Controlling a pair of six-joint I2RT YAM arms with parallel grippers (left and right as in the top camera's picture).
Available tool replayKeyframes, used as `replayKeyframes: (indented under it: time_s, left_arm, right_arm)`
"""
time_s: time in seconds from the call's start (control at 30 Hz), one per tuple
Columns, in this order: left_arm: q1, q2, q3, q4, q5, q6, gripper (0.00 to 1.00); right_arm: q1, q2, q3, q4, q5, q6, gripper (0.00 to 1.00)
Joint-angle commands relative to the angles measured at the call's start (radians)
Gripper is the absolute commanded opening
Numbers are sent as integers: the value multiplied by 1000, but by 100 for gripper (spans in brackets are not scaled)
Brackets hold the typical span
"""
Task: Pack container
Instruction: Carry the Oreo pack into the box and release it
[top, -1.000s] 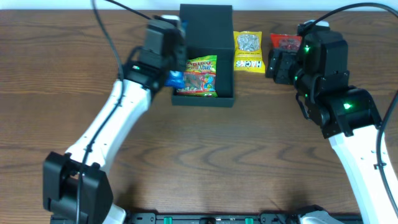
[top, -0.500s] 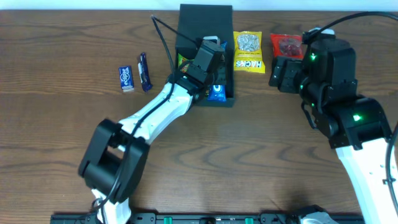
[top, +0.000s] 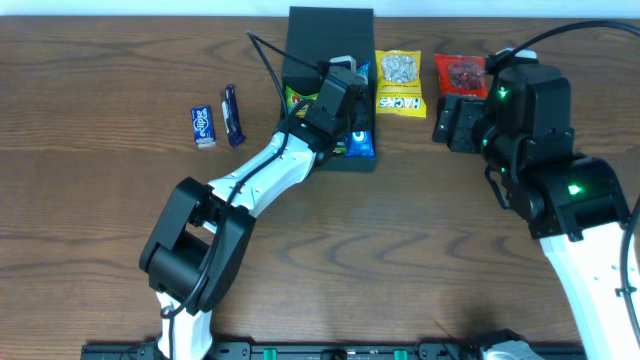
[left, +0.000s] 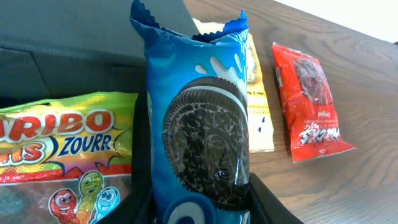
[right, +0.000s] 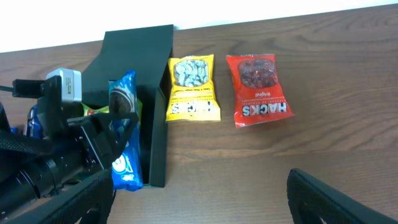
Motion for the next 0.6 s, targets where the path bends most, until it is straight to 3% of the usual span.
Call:
replayKeyframes:
  time_s: [0.0, 0.23, 0.4, 0.57]
  left_arm:
    - [2, 5, 16, 2, 38, 5, 95]
    - [9, -19, 16, -9, 163, 51, 95]
    - [36, -116, 16, -84, 143, 220, 95]
    - [93, -232, 16, -165, 51, 282, 95]
  right_arm:
    - [-7, -10, 7, -4, 8, -5, 89]
    - [-7, -10, 7, -5, 23, -5, 89]
    - [-7, -10, 7, -4, 40, -12, 89]
    - [-13, -10, 7, 7, 119, -13, 91]
